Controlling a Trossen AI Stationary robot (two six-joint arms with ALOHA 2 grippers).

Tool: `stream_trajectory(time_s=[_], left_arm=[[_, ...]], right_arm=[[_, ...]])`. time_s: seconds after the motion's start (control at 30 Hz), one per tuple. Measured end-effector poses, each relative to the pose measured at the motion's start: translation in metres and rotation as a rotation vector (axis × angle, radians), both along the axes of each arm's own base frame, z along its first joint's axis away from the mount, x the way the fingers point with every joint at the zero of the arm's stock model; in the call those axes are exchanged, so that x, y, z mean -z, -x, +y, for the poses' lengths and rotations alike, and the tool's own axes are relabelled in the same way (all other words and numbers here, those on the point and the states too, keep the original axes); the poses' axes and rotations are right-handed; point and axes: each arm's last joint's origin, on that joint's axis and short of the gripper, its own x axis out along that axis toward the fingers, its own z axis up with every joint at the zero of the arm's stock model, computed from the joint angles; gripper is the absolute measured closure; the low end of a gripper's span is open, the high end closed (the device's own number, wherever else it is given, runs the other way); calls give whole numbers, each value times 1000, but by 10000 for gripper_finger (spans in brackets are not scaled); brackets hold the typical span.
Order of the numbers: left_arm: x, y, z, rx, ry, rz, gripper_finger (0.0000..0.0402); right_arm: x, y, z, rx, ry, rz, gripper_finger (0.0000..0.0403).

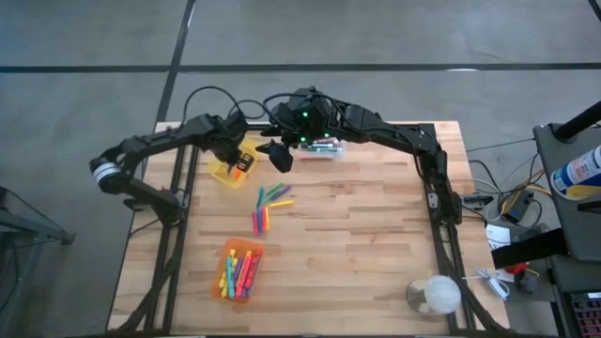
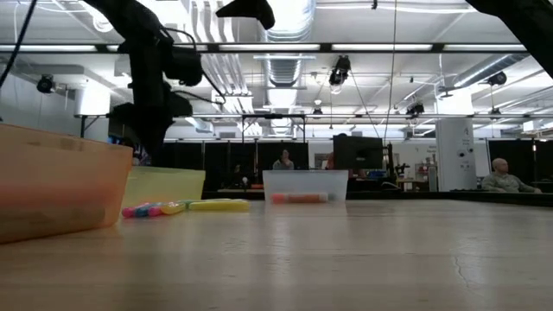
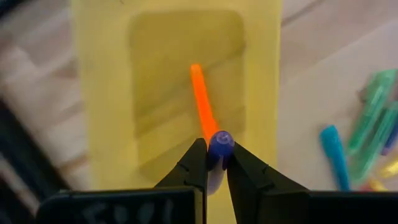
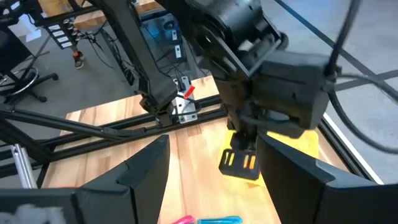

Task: Pick & Place Markers
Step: Put the top purple pen into the yellow bin, then put the right yellow pen into the yellow bin

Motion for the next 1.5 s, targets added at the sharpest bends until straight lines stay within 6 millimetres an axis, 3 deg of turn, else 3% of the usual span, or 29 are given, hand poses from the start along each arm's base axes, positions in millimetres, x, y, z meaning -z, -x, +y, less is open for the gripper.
stream_trajectory(time_s=[0.17, 0.33, 0.5, 0.67, 0.83, 1.07, 1.27, 1.5], left_arm=[[10, -8, 4, 16, 67, -25, 356], [11, -9, 5, 30, 67, -31, 311], [6, -6, 4, 13, 35, -32, 276], [-3, -1, 0, -11, 24, -70, 271], [-27, 6, -7, -9, 1, -183, 271], [-81, 25, -25, -25, -89, -415, 271], [-125, 44, -43, -29, -132, -661, 271], [-159, 58, -61, 59, -116, -980, 271]], right_arm=[[0, 0, 2, -4, 0, 0, 170], [0, -1, 3, -7, 0, 0, 170], [1, 0, 4, -9, -3, 15, 170], [8, 3, 4, -17, 0, 87, 170], [17, 6, 5, -47, 33, 170, 170], [47, 0, 4, -69, 32, 306, 170], [90, -4, 7, -205, 60, 435, 175], [149, -5, 9, -316, 91, 524, 179]])
